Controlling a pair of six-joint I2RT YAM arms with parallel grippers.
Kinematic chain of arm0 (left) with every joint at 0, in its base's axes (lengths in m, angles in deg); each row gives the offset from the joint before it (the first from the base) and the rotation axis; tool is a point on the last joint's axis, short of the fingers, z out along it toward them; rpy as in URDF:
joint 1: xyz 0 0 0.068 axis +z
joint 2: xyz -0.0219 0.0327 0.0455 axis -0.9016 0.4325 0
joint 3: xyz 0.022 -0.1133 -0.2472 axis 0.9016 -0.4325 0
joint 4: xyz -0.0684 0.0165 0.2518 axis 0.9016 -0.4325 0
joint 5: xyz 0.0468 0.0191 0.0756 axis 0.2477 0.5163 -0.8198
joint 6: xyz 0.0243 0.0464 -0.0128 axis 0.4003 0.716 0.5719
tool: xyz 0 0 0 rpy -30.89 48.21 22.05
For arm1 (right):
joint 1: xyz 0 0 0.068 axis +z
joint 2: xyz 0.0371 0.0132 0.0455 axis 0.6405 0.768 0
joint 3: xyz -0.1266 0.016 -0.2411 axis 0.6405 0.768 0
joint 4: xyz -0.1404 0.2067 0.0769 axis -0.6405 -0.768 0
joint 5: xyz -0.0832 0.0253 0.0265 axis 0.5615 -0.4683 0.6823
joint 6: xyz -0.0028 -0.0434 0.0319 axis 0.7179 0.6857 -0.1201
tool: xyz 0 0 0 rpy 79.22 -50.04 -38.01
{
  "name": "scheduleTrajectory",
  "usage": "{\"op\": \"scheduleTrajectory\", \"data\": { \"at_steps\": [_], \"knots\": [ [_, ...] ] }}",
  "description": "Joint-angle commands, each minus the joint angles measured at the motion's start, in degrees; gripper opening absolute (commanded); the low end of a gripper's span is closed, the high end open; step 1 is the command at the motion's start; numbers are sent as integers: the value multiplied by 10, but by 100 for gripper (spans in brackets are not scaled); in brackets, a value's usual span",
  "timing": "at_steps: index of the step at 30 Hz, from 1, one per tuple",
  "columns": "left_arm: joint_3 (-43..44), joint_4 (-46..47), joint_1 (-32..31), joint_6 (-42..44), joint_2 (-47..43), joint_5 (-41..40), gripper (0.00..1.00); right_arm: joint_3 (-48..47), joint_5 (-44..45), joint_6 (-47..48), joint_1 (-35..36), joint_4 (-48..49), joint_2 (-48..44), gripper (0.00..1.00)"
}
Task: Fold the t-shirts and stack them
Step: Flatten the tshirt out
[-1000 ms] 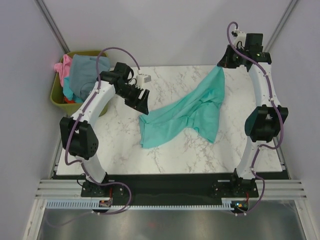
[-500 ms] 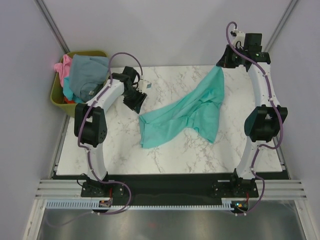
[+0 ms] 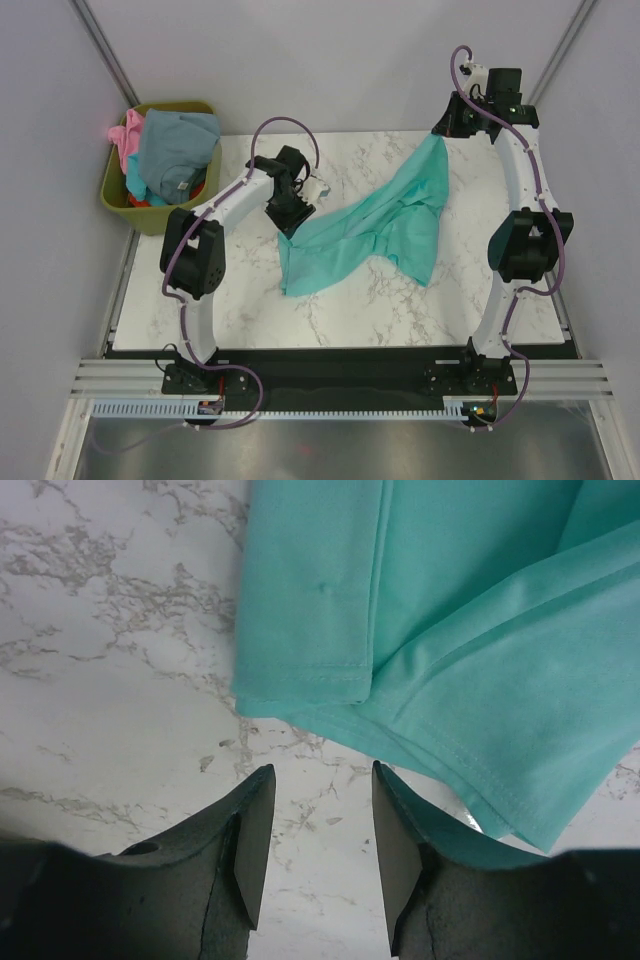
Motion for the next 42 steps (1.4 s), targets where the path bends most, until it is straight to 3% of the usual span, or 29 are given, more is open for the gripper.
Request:
{"op": "scheduleTrajectory", "data": {
  "at_steps": [1,15,28,34,42],
  "knots": [
    [5,-2,-6,19,6,-15,52,-21,-3,2,4,13,7,0],
    [60,-26,-35,5,85,-11,49,-19,-4,4,4,13,10,0],
    [86,-49,-44,-3,95,-11,47,-16,-3,8,4,13,12,0],
    [114,-63,-71,-15,77,-53,46,-13,-3,10,4,12,12,0],
    [89,-63,-85,-13,90,-54,46,-19,-1,9,4,13,14,0]
  ]
}}
